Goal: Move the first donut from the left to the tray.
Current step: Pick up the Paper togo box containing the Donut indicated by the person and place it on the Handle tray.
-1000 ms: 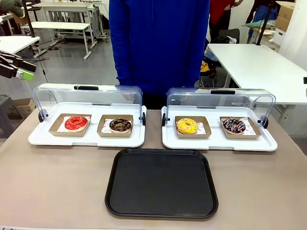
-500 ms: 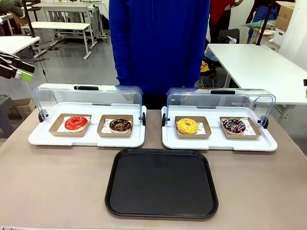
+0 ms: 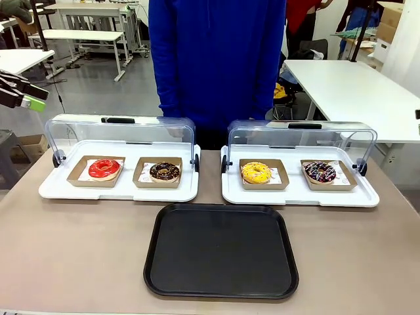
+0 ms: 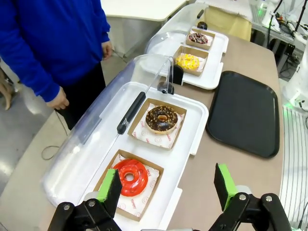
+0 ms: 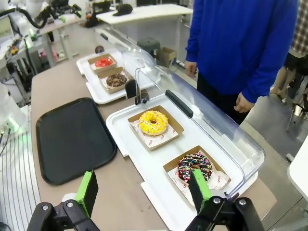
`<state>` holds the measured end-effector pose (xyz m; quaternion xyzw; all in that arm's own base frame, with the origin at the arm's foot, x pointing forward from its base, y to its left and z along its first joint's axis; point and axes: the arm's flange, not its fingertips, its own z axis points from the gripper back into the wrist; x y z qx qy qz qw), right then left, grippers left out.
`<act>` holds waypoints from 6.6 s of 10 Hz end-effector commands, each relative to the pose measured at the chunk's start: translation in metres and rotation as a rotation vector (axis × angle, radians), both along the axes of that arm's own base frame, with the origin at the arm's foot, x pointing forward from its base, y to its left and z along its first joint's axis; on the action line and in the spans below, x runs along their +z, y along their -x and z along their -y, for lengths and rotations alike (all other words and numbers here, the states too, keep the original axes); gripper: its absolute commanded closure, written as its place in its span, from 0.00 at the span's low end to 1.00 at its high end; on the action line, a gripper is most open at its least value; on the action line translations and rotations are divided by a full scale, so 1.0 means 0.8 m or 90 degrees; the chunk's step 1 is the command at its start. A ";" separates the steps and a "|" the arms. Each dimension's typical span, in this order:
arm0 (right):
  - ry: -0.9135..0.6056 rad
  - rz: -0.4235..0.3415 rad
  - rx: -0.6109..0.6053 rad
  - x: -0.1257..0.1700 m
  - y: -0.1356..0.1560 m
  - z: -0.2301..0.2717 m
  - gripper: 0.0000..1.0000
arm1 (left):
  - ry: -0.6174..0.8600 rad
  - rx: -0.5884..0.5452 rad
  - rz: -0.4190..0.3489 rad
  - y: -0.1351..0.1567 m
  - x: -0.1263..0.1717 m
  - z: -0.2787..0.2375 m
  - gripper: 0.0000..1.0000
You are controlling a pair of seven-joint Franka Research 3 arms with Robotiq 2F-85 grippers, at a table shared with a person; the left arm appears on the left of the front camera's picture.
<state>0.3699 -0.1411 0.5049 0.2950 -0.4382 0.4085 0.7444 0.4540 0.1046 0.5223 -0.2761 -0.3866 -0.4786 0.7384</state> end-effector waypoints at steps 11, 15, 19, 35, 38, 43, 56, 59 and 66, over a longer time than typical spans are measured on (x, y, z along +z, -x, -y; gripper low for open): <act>-0.008 0.023 0.007 -0.001 -0.005 0.001 0.00 | 0.009 -0.005 0.004 0.000 0.001 0.002 0.00; -0.008 0.023 0.007 -0.001 -0.005 0.001 0.00 | 0.009 -0.005 0.004 0.000 0.001 0.002 0.00; -0.008 0.023 0.007 -0.001 -0.005 0.001 0.00 | 0.009 -0.005 0.004 0.000 0.001 0.002 0.00; -0.008 0.023 0.007 -0.001 -0.005 0.001 0.00 | 0.009 -0.005 0.004 0.000 0.001 0.002 0.00; -0.008 0.023 0.007 -0.001 -0.005 0.001 0.00 | 0.009 -0.005 0.004 0.000 0.001 0.002 0.00; -0.008 0.023 0.007 -0.001 -0.005 0.001 0.00 | 0.009 -0.005 0.004 0.000 0.001 0.002 0.00; -0.008 0.023 0.007 -0.001 -0.005 0.001 0.00 | 0.009 -0.005 0.004 0.000 0.001 0.002 0.00; -0.008 0.023 0.007 -0.001 -0.005 0.001 0.00 | 0.009 -0.005 0.004 0.000 0.001 0.002 0.00; -0.008 0.023 0.007 -0.001 -0.005 0.001 0.00 | 0.009 -0.005 0.004 0.000 0.001 0.002 0.00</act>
